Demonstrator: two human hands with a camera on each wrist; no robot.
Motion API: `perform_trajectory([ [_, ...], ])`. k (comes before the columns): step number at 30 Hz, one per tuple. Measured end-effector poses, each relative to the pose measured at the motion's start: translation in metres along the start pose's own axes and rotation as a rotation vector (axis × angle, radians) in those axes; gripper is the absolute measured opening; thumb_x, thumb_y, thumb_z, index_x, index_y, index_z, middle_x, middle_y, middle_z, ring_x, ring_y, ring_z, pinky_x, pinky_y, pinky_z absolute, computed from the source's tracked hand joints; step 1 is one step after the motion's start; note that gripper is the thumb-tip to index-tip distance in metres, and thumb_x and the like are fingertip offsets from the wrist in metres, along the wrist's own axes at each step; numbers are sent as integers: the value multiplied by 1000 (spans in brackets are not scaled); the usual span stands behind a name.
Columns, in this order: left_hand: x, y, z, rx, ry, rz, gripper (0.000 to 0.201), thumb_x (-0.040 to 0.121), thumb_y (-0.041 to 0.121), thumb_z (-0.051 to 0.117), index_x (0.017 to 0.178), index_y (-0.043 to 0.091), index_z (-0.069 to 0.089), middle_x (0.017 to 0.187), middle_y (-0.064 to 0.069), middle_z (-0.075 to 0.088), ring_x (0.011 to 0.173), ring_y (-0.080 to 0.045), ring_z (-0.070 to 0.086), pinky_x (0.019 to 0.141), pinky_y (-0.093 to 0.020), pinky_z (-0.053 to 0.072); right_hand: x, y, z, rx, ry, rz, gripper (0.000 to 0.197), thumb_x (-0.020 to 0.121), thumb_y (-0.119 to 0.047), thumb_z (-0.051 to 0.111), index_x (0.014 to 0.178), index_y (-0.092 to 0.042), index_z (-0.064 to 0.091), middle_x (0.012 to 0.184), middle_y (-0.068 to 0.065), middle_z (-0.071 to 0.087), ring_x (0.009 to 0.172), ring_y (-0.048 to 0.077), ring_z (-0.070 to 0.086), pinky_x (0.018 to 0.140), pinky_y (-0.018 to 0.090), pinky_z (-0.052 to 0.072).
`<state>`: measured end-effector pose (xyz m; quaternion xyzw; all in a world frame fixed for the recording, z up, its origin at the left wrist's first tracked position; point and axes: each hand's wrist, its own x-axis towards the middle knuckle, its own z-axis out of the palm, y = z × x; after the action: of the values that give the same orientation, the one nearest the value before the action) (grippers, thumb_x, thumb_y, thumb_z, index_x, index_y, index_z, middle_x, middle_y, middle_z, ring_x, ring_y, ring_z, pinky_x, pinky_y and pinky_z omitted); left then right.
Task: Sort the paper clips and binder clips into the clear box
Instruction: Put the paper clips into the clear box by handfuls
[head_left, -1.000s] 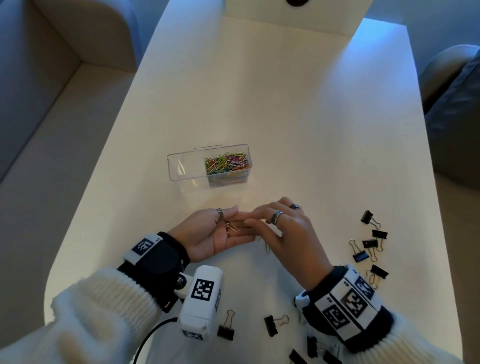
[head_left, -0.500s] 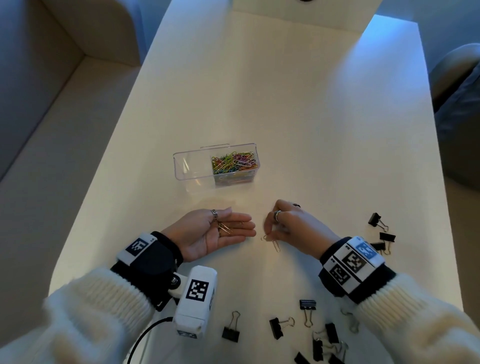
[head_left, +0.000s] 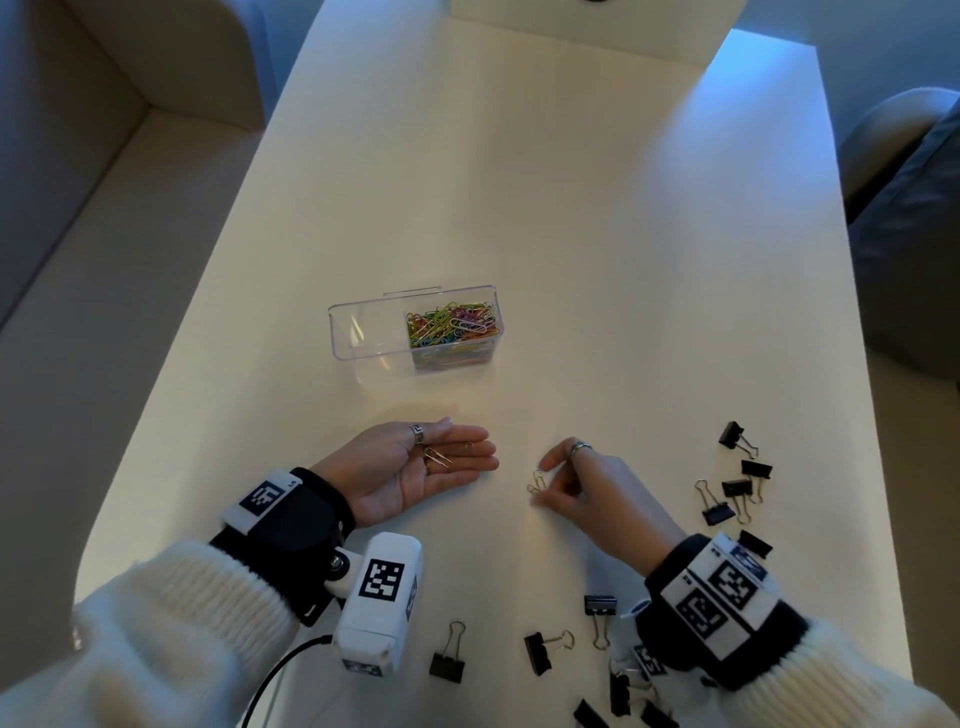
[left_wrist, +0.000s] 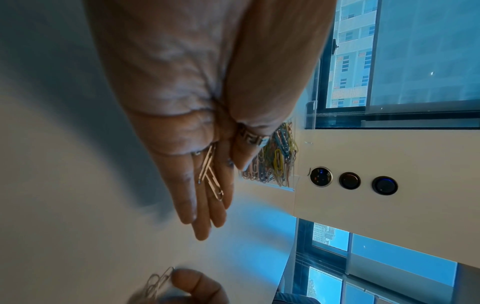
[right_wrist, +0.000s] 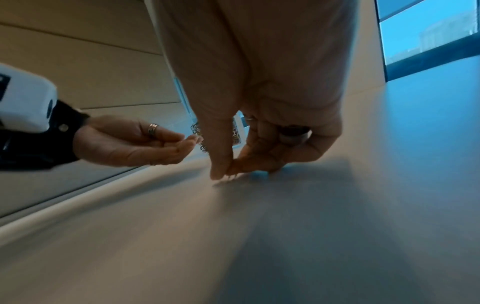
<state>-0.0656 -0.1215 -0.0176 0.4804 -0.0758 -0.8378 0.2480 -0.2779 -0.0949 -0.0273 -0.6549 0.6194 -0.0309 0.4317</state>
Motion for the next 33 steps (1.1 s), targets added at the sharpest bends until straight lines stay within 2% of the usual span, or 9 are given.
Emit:
perform_trajectory([
  [3,2,0,2,-3,3,7,35,97,17,35,94,-3,65,86,-15,72,82,-24,71,72,-27,57,-1,3,12,-82,64,36,17,84,-23,63,89,-24,47,63,-14,51,71,10,50,84,32,44],
  [8,2,0,3,-3,4,14,34,97,15,35,95,-2,65,85,-14,72,81,-23,72,73,-26,56,-4,5,17,-116,147,26,13,85,-28,61,77,-26,51,68,-18,45,74,9,45,87,33,42],
  [11,3,-1,2,0,9,21,33,97,15,35,95,-1,64,86,-13,72,81,-22,72,72,-26,57,-5,2,14,-200,97,14,13,88,-32,55,77,-26,52,83,-11,53,83,11,50,90,33,38],
  [15,4,-5,0,-22,20,11,33,97,15,35,96,-1,64,85,-13,72,81,-23,72,68,-25,59,-5,-4,9,-340,47,-10,19,92,-36,44,85,-21,54,98,-4,56,94,16,53,88,32,34],
  [18,6,-8,1,-25,31,3,32,98,15,35,96,-1,63,83,-13,72,78,-22,72,67,-25,58,-5,-16,2,-246,108,-134,15,91,-36,48,80,-26,48,91,-7,56,83,11,49,85,32,36],
  [20,7,-9,2,-26,32,8,32,98,16,34,96,-1,62,83,-12,72,77,-20,72,69,-25,57,-4,-29,0,-186,197,-225,9,89,-33,53,83,-26,53,86,-11,52,80,7,46,82,32,34],
  [23,7,-10,8,-54,-6,30,36,97,17,34,104,-5,61,93,-16,69,80,-19,69,81,-29,54,1,-48,2,-249,276,-302,13,84,-31,61,85,-18,62,85,-5,55,84,18,54,80,38,36],
  [29,1,-6,17,-134,-77,94,51,99,14,29,80,-4,73,83,-16,71,75,-19,71,74,-28,58,11,-60,6,-339,370,-350,14,75,-27,69,72,-14,64,79,4,54,76,29,55,69,35,32],
  [33,-2,-4,15,-136,-54,133,35,97,12,33,98,-5,63,90,-14,70,77,-17,69,81,-30,56,15,-66,4,-254,362,-372,22,80,-36,61,76,-16,68,84,2,56,83,26,55,73,35,33],
])
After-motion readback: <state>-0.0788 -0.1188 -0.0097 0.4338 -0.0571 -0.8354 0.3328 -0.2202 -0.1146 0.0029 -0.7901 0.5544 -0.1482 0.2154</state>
